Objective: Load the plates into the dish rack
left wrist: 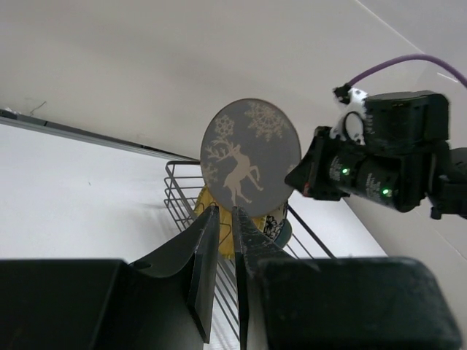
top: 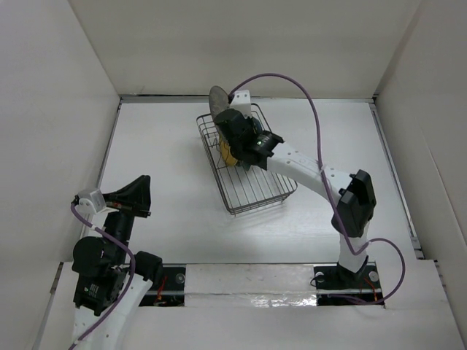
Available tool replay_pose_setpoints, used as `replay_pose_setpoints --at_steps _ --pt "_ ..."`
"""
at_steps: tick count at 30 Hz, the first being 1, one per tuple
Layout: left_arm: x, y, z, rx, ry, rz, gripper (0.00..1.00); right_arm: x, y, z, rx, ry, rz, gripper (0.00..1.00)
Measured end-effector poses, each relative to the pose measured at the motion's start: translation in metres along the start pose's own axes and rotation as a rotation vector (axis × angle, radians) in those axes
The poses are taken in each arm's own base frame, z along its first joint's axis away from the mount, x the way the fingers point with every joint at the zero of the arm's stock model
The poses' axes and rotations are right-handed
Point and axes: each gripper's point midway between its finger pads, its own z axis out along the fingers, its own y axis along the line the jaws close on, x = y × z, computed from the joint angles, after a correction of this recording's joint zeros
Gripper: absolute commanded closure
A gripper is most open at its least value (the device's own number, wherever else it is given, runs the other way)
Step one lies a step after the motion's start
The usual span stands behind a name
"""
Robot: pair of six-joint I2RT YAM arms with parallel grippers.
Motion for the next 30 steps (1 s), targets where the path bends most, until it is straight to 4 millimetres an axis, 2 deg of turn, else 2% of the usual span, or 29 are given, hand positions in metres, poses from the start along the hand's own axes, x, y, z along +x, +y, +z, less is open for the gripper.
replay_pose_setpoints --at_steps 6,8,18,24,30 --pt "0.002 -0.001 0.002 0.003 0.011 0.001 0.89 0.042 0.016 0.008 0.04 0.08 -0.055 1.0" --pt "0.002 -0.001 0.002 0.004 0.011 0.001 0.89 0.05 0.02 0.007 0.036 0.094 -0.048 1.0" --pt "0.004 -0.002 0.002 0.011 0.02 0.003 0.85 0.07 0.028 0.006 0.05 0.118 0.035 1.0" --pt "0.018 0.001 0.011 -0.007 0.077 0.013 0.77 0.075 0.034 0.008 0.056 0.107 0.091 0.85" --pt "0.034 0.005 0.018 -0.024 0.143 0.023 0.74 0.08 0.042 0.001 0.042 0.105 0.089 0.82"
